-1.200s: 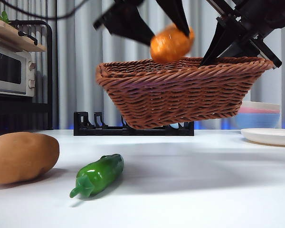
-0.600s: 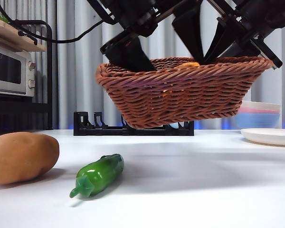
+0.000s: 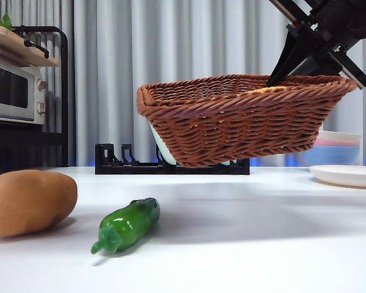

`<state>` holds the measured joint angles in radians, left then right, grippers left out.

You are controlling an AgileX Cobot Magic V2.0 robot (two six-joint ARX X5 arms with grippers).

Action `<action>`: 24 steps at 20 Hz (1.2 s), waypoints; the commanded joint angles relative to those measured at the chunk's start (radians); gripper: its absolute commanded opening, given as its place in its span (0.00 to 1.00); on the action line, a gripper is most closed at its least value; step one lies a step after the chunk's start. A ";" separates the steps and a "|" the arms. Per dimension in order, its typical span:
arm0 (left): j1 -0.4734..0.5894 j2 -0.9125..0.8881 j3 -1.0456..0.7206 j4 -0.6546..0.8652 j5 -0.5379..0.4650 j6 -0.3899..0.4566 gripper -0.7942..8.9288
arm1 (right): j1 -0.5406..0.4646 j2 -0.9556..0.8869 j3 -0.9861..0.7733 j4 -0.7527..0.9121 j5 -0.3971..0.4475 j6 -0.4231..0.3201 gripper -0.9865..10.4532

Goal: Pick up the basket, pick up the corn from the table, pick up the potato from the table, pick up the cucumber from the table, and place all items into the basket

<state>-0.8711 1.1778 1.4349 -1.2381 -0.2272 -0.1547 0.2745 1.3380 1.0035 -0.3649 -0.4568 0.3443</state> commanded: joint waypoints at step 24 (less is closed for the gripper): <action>0.381 0.230 -0.579 0.531 0.288 0.239 0.57 | 0.000 0.003 0.008 0.021 -0.012 -0.029 0.08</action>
<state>-0.4911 1.4036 0.8669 -0.7109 0.0566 0.0708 0.2745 1.3380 1.0035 -0.3653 -0.4568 0.3138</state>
